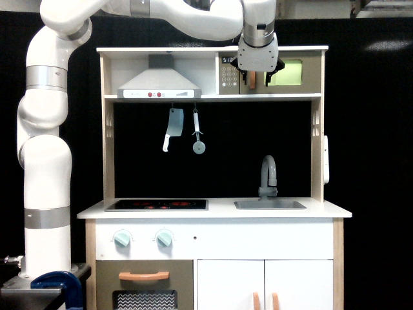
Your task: Open the oven door
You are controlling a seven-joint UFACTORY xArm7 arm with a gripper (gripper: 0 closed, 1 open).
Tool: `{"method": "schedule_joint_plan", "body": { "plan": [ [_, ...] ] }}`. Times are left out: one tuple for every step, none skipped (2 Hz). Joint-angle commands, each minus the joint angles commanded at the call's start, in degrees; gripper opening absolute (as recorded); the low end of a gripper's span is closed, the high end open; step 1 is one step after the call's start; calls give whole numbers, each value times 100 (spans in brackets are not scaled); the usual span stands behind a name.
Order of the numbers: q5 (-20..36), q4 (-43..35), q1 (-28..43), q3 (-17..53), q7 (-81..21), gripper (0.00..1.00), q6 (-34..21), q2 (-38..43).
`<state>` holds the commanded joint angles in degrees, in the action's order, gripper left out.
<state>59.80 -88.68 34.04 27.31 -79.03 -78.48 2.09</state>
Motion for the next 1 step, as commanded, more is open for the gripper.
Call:
{"method": "schedule_joint_plan", "body": {
  "plan": [
    [-70,-8,-41,-162,144,100,58,-95]
  ]
}}
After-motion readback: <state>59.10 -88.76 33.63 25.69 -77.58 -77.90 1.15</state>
